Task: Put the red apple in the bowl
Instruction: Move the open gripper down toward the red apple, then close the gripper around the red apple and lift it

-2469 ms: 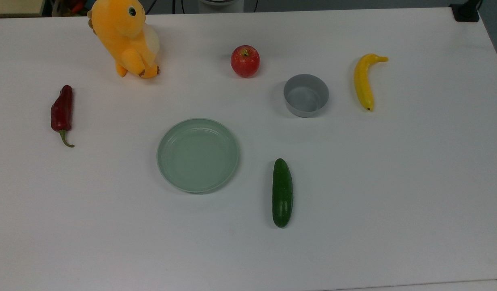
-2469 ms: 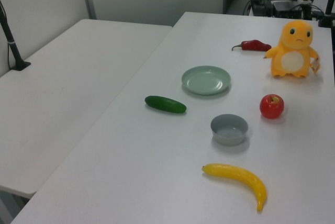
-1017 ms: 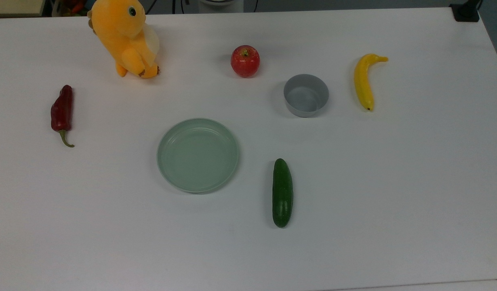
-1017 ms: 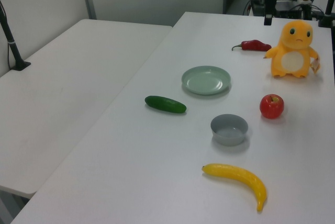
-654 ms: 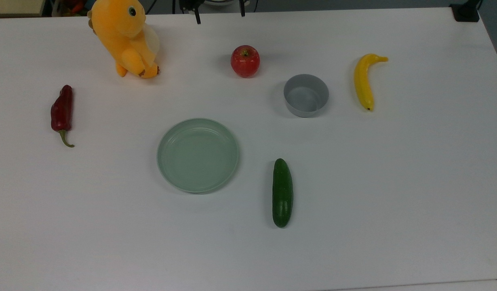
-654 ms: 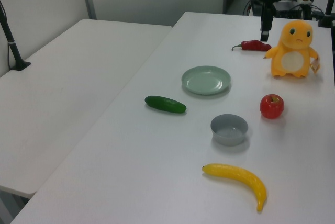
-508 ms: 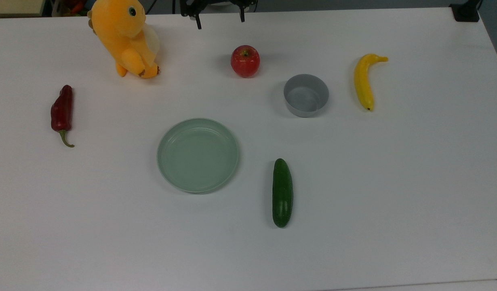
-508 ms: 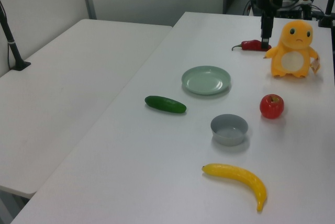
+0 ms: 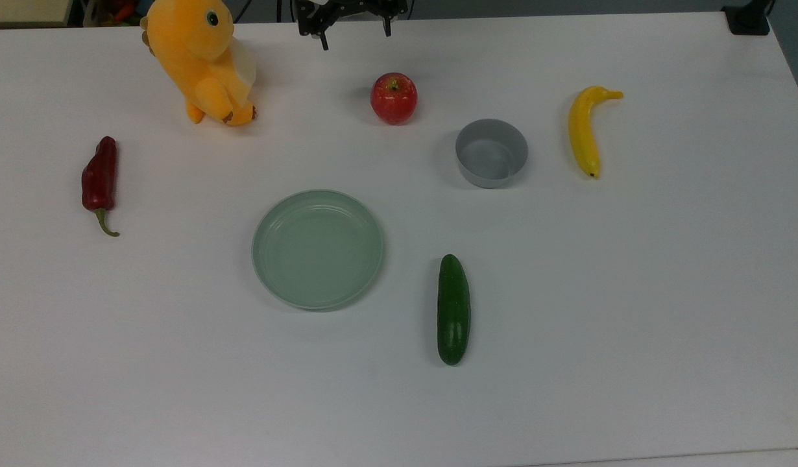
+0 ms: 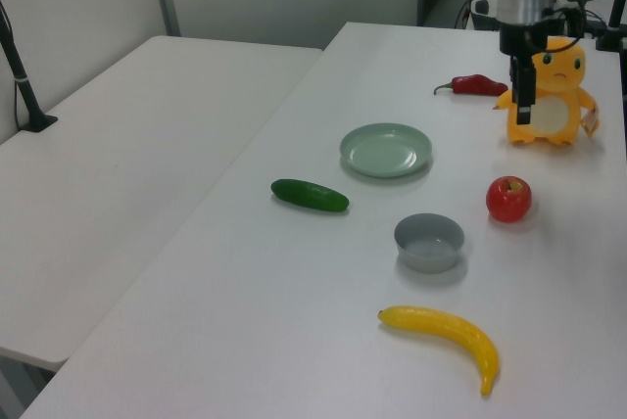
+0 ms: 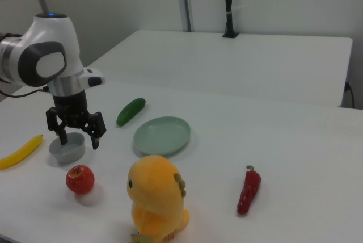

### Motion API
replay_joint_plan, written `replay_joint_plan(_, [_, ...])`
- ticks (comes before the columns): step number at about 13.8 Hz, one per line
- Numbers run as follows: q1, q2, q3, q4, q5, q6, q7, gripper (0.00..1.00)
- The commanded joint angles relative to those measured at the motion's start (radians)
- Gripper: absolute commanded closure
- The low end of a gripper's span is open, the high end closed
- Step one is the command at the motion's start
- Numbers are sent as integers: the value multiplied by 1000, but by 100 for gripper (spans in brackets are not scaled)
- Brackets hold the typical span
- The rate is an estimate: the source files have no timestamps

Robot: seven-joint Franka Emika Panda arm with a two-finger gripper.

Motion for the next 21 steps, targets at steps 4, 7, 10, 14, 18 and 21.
replay_joint_plan(4, [57,-27,-6,-132,18,125,-25,0])
replay_joint_plan(7, [66,-7,-6,-158,18,154,-25,0])
replay_joint_plan(10, [90,56,-6,-169,18,219,-16,0])
replay_joint_plan(14, [103,108,-6,-167,17,250,-16,0])
replay_joint_plan(18, [116,144,-6,-167,12,283,-16,0])
replay_joint_plan(21, [120,156,-6,-166,8,285,-16,0])
